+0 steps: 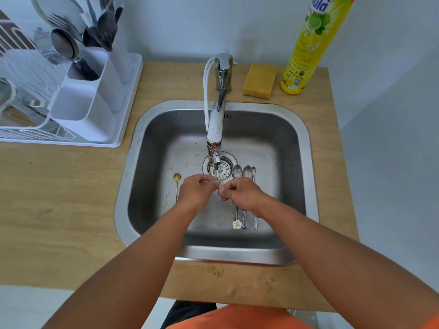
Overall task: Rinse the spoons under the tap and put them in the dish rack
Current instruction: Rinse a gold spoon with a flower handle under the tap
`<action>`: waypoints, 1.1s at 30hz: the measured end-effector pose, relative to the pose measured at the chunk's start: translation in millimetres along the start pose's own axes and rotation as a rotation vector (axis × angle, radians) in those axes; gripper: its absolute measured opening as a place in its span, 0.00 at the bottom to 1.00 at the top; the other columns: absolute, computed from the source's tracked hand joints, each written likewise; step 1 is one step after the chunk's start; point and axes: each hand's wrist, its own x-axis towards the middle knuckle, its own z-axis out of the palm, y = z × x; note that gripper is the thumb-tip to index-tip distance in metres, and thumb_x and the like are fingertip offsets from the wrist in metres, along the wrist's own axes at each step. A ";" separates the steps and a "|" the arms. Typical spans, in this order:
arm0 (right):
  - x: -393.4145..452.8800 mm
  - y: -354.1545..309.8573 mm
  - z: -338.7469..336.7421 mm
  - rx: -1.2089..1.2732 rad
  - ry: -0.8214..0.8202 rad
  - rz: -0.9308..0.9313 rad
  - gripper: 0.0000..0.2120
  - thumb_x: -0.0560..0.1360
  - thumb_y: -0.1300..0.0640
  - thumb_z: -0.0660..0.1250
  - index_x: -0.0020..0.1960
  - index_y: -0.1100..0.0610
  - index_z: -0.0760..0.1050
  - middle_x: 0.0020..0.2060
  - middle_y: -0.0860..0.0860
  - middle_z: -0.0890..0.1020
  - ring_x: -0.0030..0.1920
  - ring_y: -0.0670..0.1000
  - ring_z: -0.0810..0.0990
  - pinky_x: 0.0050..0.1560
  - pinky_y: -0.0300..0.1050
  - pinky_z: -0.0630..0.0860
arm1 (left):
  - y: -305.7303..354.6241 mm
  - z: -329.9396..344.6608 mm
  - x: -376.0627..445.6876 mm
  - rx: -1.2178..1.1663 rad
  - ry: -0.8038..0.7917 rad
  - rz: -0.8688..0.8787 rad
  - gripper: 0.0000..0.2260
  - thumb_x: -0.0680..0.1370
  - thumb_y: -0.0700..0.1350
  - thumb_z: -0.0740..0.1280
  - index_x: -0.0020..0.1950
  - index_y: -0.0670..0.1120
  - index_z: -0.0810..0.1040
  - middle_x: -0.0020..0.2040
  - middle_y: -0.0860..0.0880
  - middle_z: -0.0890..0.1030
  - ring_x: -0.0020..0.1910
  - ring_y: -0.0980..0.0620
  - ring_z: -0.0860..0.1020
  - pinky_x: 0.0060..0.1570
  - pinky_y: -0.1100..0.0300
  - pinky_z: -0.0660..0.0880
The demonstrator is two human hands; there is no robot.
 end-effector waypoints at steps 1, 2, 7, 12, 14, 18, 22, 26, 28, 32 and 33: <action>-0.7 -0.6 1.1 -0.011 0.009 -0.017 0.09 0.79 0.53 0.73 0.40 0.51 0.83 0.37 0.46 0.85 0.29 0.37 0.77 0.31 0.32 0.70 | 0.5 1.5 1.3 -0.015 0.021 0.005 0.08 0.76 0.50 0.78 0.51 0.49 0.85 0.47 0.49 0.85 0.42 0.53 0.80 0.46 0.55 0.78; -1.2 -0.9 2.2 -0.019 0.020 -0.028 0.10 0.79 0.53 0.72 0.39 0.51 0.82 0.37 0.46 0.84 0.32 0.39 0.78 0.34 0.34 0.71 | -0.1 3.1 2.5 -0.028 0.046 0.013 0.07 0.75 0.50 0.79 0.48 0.49 0.85 0.46 0.50 0.86 0.41 0.53 0.80 0.47 0.55 0.79; -2.9 -0.6 4.3 -0.014 0.052 -0.044 0.11 0.79 0.54 0.72 0.37 0.51 0.82 0.37 0.46 0.85 0.37 0.44 0.79 0.41 0.39 0.73 | -4.8 12.5 3.1 -0.023 0.143 0.091 0.08 0.79 0.50 0.74 0.39 0.54 0.85 0.40 0.54 0.87 0.39 0.55 0.83 0.47 0.56 0.81; -1.1 1.3 3.1 0.002 0.069 -0.039 0.10 0.79 0.55 0.71 0.38 0.51 0.83 0.35 0.44 0.84 0.36 0.43 0.79 0.38 0.37 0.72 | -10.4 16.7 2.6 -0.088 0.126 0.077 0.10 0.82 0.46 0.70 0.42 0.55 0.84 0.41 0.53 0.87 0.43 0.52 0.84 0.46 0.57 0.79; -0.3 1.3 2.2 0.013 0.069 -0.036 0.09 0.79 0.55 0.71 0.41 0.53 0.84 0.34 0.43 0.83 0.35 0.42 0.78 0.38 0.36 0.72 | -12.6 15.9 1.8 -0.126 0.100 0.056 0.08 0.81 0.44 0.70 0.44 0.55 0.84 0.42 0.53 0.86 0.42 0.53 0.83 0.42 0.58 0.77; 0.9 1.4 2.3 0.003 0.066 -0.056 0.10 0.79 0.55 0.71 0.40 0.52 0.83 0.35 0.44 0.84 0.37 0.43 0.80 0.39 0.37 0.74 | -12.7 17.2 1.9 -0.223 0.086 -0.009 0.03 0.79 0.43 0.74 0.50 0.50 0.86 0.42 0.53 0.86 0.36 0.61 0.81 0.40 0.61 0.76; 2.1 3.1 2.2 -0.025 0.078 -0.076 0.11 0.79 0.55 0.71 0.39 0.48 0.82 0.35 0.44 0.84 0.36 0.42 0.80 0.38 0.36 0.73 | -11.3 22.0 1.8 -0.287 0.135 -0.046 0.05 0.77 0.45 0.77 0.51 0.48 0.87 0.42 0.54 0.86 0.36 0.60 0.81 0.41 0.59 0.77; 2.4 3.2 3.5 -0.032 0.071 -0.096 0.11 0.79 0.55 0.70 0.38 0.50 0.82 0.33 0.44 0.83 0.32 0.41 0.77 0.37 0.36 0.73 | -6.9 28.2 1.4 -0.300 0.207 -0.055 0.07 0.78 0.52 0.76 0.47 0.50 0.87 0.42 0.53 0.87 0.40 0.56 0.82 0.46 0.54 0.81; 2.3 1.0 5.8 -0.032 0.066 -0.117 0.12 0.80 0.55 0.70 0.37 0.50 0.82 0.33 0.43 0.83 0.32 0.39 0.78 0.38 0.36 0.73 | -3.9 28.8 2.1 -0.270 0.273 -0.058 0.11 0.79 0.57 0.73 0.44 0.50 0.87 0.40 0.51 0.87 0.40 0.53 0.83 0.44 0.53 0.81; 3.5 -3.5 4.3 -0.011 0.088 -0.119 0.11 0.80 0.55 0.70 0.39 0.49 0.83 0.36 0.44 0.84 0.37 0.42 0.80 0.41 0.37 0.73 | -2.6 23.5 5.0 -0.279 0.209 -0.053 0.10 0.81 0.55 0.71 0.47 0.50 0.87 0.42 0.50 0.87 0.41 0.54 0.82 0.40 0.55 0.80; 4.0 -4.3 3.1 -0.014 0.095 -0.118 0.10 0.80 0.55 0.70 0.40 0.49 0.83 0.36 0.44 0.84 0.38 0.42 0.80 0.41 0.37 0.73 | -3.0 20.8 5.1 -0.299 0.171 -0.054 0.08 0.82 0.52 0.71 0.48 0.50 0.86 0.44 0.49 0.87 0.40 0.54 0.81 0.38 0.57 0.80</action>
